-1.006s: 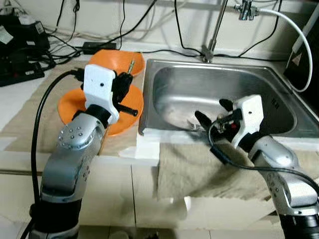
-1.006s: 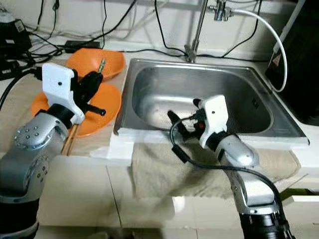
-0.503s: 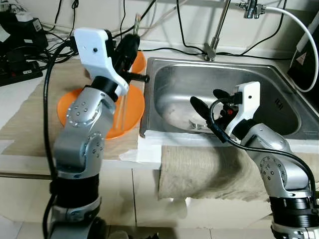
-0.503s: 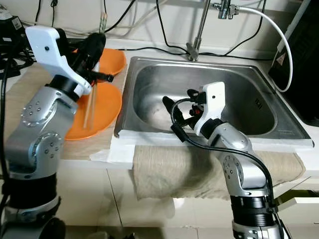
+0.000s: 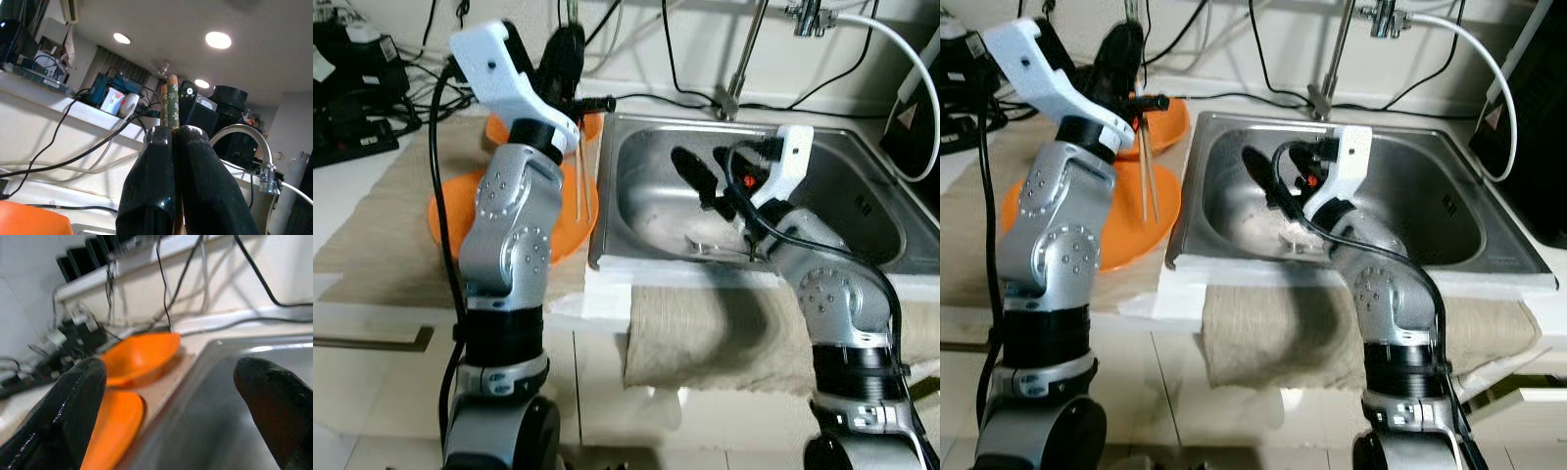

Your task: Kitchen organization

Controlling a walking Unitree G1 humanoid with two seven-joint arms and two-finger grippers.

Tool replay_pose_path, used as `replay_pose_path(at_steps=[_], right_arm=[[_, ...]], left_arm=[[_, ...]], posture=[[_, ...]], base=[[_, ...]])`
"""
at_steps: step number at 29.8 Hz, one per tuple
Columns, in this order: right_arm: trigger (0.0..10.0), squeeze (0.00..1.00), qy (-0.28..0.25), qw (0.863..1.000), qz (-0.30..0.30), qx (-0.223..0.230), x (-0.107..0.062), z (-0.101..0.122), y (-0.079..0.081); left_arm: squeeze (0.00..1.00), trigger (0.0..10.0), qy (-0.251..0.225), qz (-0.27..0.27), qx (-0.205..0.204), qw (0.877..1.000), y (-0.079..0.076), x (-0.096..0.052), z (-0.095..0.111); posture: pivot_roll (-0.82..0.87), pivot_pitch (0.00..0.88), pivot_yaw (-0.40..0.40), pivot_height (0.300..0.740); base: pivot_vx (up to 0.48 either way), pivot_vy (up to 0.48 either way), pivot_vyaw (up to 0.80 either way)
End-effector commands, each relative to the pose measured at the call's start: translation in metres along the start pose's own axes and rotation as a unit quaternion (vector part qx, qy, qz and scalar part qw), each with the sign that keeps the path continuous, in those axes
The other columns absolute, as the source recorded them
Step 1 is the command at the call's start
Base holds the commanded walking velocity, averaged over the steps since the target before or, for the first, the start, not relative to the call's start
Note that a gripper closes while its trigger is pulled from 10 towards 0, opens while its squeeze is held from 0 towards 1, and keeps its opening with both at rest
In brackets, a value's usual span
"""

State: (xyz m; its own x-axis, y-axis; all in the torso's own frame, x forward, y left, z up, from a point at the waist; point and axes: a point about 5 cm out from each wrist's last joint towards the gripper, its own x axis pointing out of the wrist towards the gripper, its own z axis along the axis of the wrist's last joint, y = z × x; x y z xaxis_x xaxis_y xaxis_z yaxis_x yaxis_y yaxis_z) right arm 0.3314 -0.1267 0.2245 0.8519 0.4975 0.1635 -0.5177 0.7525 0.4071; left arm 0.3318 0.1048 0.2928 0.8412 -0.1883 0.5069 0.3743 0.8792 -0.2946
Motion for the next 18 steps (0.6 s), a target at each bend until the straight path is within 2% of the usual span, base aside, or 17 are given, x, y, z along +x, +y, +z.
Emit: replay_pose_path(at_steps=[1,2,6,18], right_arm=[[10.0,0.0,-0.005,1.0,-0.003,0.024,0.001,0.006,-0.002],[10.0,0.0,-0.008,0.999,0.0,0.048,0.003,0.009,-0.001],[10.0,0.0,-0.002,0.997,0.012,0.079,0.009,0.01,0.004],[10.0,0.0,0.081,0.991,0.067,0.077,0.015,-0.011,0.028]], left_arm=[[0.0,10.0,-0.008,-0.003,-0.007,1.0,-0.005,0.005,0.002],[0.0,10.0,-0.012,-0.004,-0.012,1.0,-0.006,0.006,0.002],[0.0,10.0,-0.019,-0.01,-0.025,0.999,-0.012,0.01,0.0],[0.0,10.0,-0.04,-0.023,-0.019,0.999,-0.02,0.022,-0.003]], posture=[[0.04,0.0,-0.047,0.732],[0.04,0.0,-0.047,0.732],[0.03,0.0,-0.052,0.732],[0.03,0.0,-0.066,0.732]], base=[[0.0,0.0,0.0],[0.0,0.0,0.0],[0.0,0.0,0.0],[0.0,0.0,0.0]])
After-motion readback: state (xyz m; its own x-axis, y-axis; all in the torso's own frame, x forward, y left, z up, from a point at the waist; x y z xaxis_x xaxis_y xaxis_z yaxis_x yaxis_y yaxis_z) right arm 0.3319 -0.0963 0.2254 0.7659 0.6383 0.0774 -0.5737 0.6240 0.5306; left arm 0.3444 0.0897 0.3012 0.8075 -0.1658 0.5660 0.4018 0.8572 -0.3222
